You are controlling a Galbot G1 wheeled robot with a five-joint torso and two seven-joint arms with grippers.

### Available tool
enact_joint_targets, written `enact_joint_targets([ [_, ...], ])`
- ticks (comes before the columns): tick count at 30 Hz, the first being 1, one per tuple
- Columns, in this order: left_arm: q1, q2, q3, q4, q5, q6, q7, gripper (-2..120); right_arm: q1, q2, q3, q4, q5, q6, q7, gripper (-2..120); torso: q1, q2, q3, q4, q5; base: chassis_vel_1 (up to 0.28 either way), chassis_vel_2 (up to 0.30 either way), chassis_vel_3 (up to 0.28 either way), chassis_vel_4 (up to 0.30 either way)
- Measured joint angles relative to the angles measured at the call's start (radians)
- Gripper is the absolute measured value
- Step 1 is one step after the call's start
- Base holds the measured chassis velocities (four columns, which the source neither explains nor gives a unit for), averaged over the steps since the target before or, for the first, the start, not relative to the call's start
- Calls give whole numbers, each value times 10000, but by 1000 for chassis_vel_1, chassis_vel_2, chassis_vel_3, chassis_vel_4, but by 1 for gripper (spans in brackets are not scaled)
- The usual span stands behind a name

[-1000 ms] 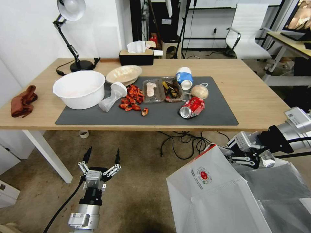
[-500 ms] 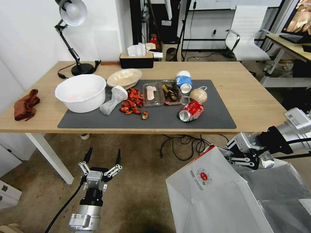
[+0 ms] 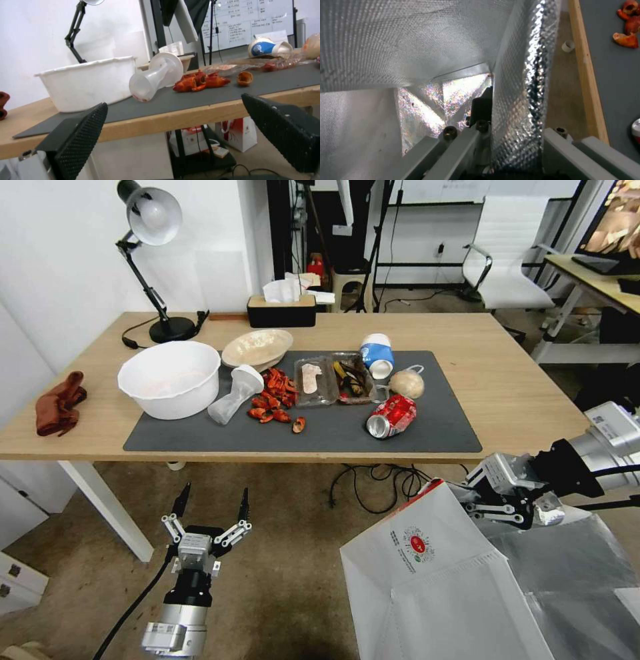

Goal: Pick up the food delivery bag from the floor and place it on the table.

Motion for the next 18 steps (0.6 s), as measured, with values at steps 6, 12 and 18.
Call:
enact_joint_targets([
  [6,52,-20,16,-3,59,-33,-2,100,-3,35,0,35,-2,0,0,0,116,249,134,1,0,0,0,0,0],
  [12,85,-38,25,-4,123,-94,-3,100,-6,47,0,71,-5,0,0,0,218,497,281,0,0,0,0,0,0],
  [18,93,-71,54,-20,147,-107,-3,100,-10,57,-12,72,-15,0,0,0,364,828,467,0,0,0,0,0,0],
])
